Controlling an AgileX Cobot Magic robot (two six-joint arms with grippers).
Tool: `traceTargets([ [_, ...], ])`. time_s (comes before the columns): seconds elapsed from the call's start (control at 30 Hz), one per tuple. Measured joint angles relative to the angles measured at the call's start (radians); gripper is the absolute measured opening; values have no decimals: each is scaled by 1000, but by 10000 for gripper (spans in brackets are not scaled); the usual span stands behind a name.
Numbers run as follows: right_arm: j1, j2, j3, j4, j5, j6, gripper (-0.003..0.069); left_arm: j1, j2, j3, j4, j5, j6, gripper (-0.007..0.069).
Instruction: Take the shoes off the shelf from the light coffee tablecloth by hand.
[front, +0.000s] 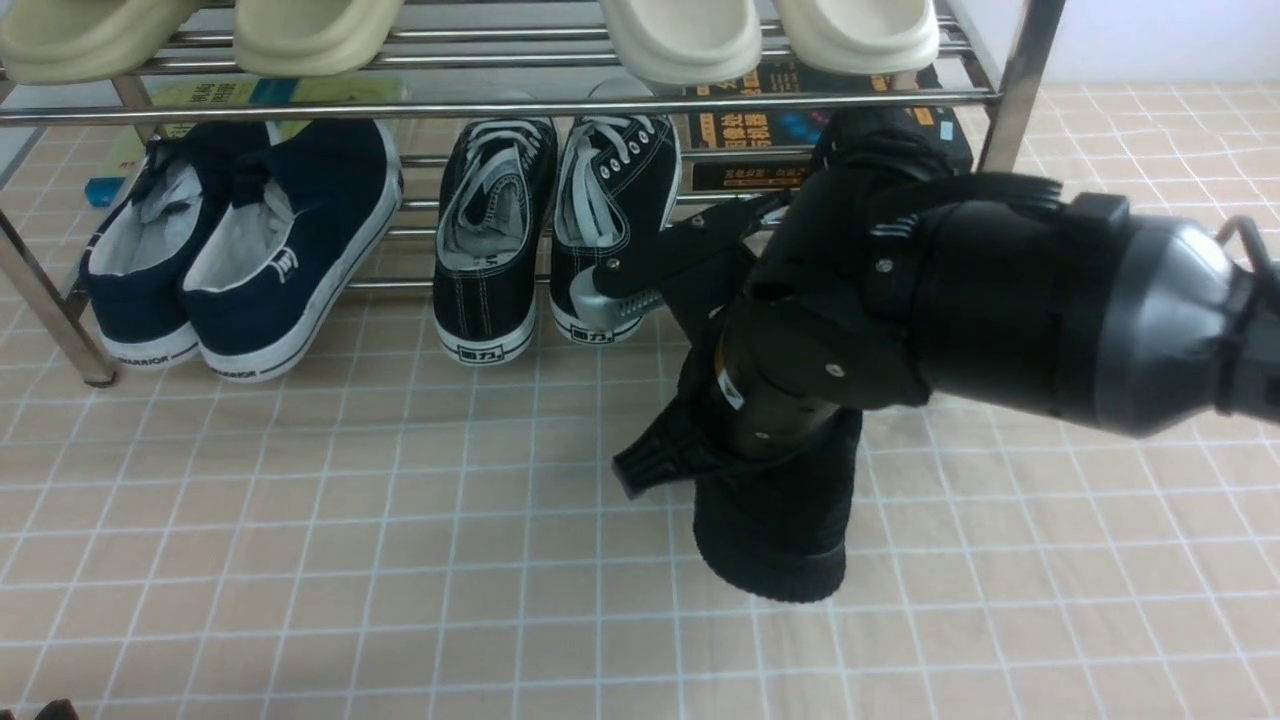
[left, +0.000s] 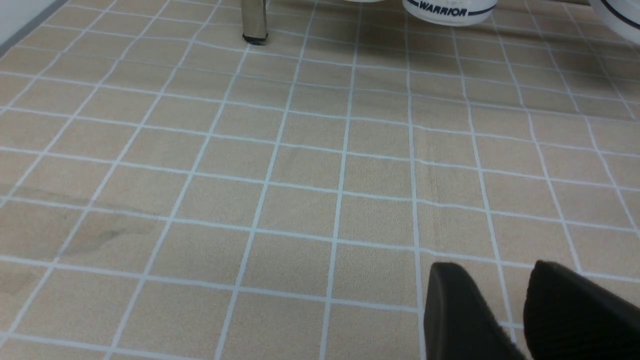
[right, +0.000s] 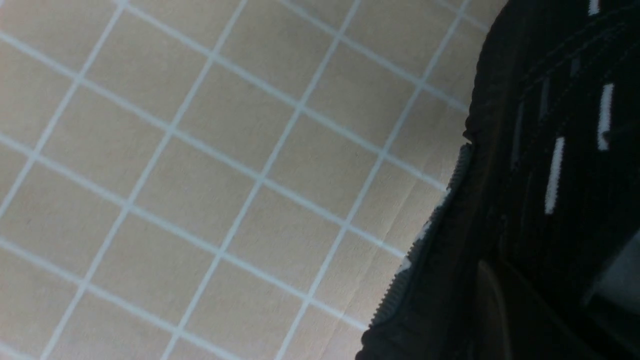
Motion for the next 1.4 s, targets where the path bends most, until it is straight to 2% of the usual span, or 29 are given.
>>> traceTargets([
  [0.3, 0, 89, 0, -29, -108, 36, 28, 0, 0, 0, 0, 0, 0, 240],
  [0.43, 0, 121, 0, -25, -117, 38, 65, 0, 0, 0, 0, 0, 0, 240],
  [0.53, 0, 136, 0, -15, -141, 38, 147, 0, 0, 0, 0, 0, 0, 240],
  [0.57, 0, 137, 0, -13, -144, 38, 154, 0, 0, 0, 0, 0, 0, 240],
  [0.63, 0, 137, 0, -5, -164, 38, 255, 0, 0, 0, 0, 0, 0, 240],
  [0.77, 0, 125, 0, 4, -164, 39, 377, 0, 0, 0, 1, 0, 0, 240],
  [0.87, 0, 83, -8, 3, -152, 38, 420, 0, 0, 0, 2, 0, 0, 240],
  [1.07, 0, 0, -66, -76, -103, 32, 389, 0, 0, 0, 4, 0, 0, 240],
  [1.17, -13, -35, -112, -176, -83, 33, 330, 0, 0, 0, 5, 0, 0, 240],
  [1.27, -61, -37, -140, -211, -85, 75, 297, 0, 0, 0, 5, 0, 0, 240],
  [1.4, -157, -26, -142, -219, -106, 142, 290, 0, 0, 0, 5, 0, 0, 240],
])
